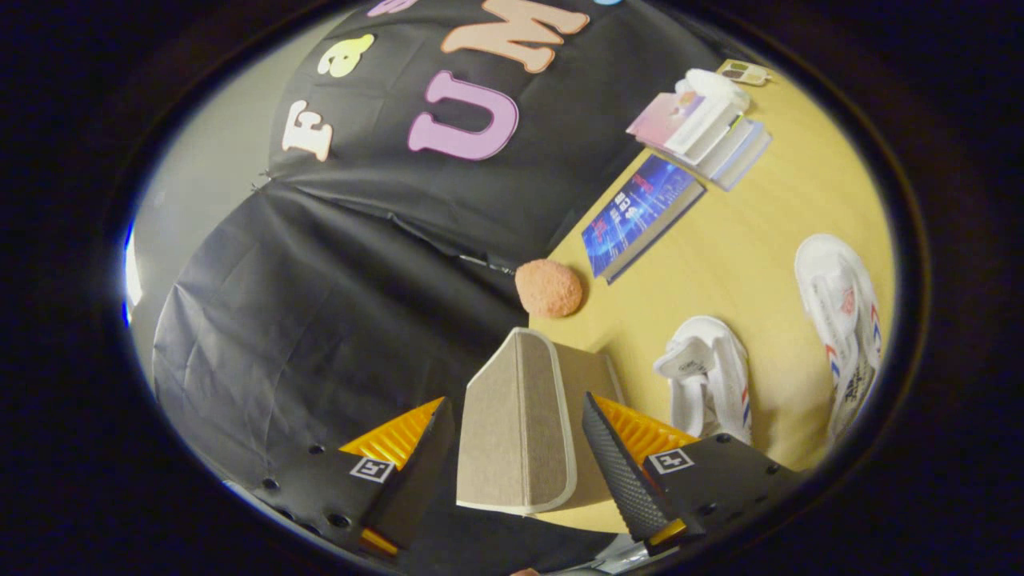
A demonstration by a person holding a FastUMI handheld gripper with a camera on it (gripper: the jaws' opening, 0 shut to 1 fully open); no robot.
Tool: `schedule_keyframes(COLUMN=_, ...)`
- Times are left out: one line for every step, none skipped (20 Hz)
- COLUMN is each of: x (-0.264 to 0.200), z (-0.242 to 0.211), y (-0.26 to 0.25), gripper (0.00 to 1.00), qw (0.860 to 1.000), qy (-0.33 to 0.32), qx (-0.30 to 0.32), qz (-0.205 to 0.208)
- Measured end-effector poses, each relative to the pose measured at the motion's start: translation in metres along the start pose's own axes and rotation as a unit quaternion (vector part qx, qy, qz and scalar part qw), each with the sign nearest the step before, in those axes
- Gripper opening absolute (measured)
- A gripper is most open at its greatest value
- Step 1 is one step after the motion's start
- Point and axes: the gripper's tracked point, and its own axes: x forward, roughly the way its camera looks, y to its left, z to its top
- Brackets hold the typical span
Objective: Open the storage box then place both shoes into the box .Put the left shoe in first, then the right shoe, with the right side of both shoes facing outward in a uniform manner.
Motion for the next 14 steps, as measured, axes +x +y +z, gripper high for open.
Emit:
schedule_keyframes(x=0.003, z=-0.007, y=-0.002, gripper=0.99, qw=1.000, qy=0.010, qx=-0.001, qz=0.000)
schedule_keyframes(x=0.009, z=-0.013, y=-0.003, gripper=0.99, qw=1.000, qy=0.021, qx=-0.001, qz=0.000)
schedule_keyframes(x=0.017, z=-0.021, y=-0.005, gripper=0.99, qw=0.999, qy=0.035, qx=0.002, qz=0.000)
schedule_keyframes(x=0.024, z=-0.027, y=-0.008, gripper=0.99, qw=0.999, qy=0.050, qx=0.008, qz=0.001)
schedule_keyframes(x=0.031, z=-0.034, y=-0.011, gripper=0.99, qw=0.998, qy=0.063, qx=0.015, qz=0.001)
schedule_keyframes(x=0.037, z=-0.039, y=-0.013, gripper=0.99, qw=0.997, qy=0.075, qx=0.021, qz=0.003)
schedule_keyframes(x=0.042, z=-0.046, y=-0.017, gripper=0.99, qw=0.996, qy=0.083, qx=0.023, qz=0.000)
schedule_keyframes(x=0.046, z=-0.051, y=-0.019, gripper=0.98, qw=0.995, qy=0.093, qx=0.027, qz=-0.002)
schedule_keyframes(x=0.049, z=-0.055, y=-0.020, gripper=0.98, qw=0.994, qy=0.101, qx=0.029, qz=-0.005)
schedule_keyframes(x=0.052, z=-0.058, y=-0.022, gripper=0.98, qw=0.994, qy=0.109, qx=0.030, qz=-0.008)
schedule_keyframes(x=0.053, z=-0.061, y=-0.026, gripper=0.98, qw=0.993, qy=0.117, qx=0.031, qz=-0.011)
schedule_keyframes(x=0.057, z=-0.065, y=-0.029, gripper=0.98, qw=0.991, qy=0.126, qx=0.031, qz=-0.013)
schedule_keyframes(x=0.057, z=-0.070, y=-0.031, gripper=0.98, qw=0.990, qy=0.135, qx=0.033, qz=-0.011)
schedule_keyframes(x=0.060, z=-0.073, y=-0.032, gripper=0.98, qw=0.989, qy=0.143, qx=0.038, qz=-0.008)
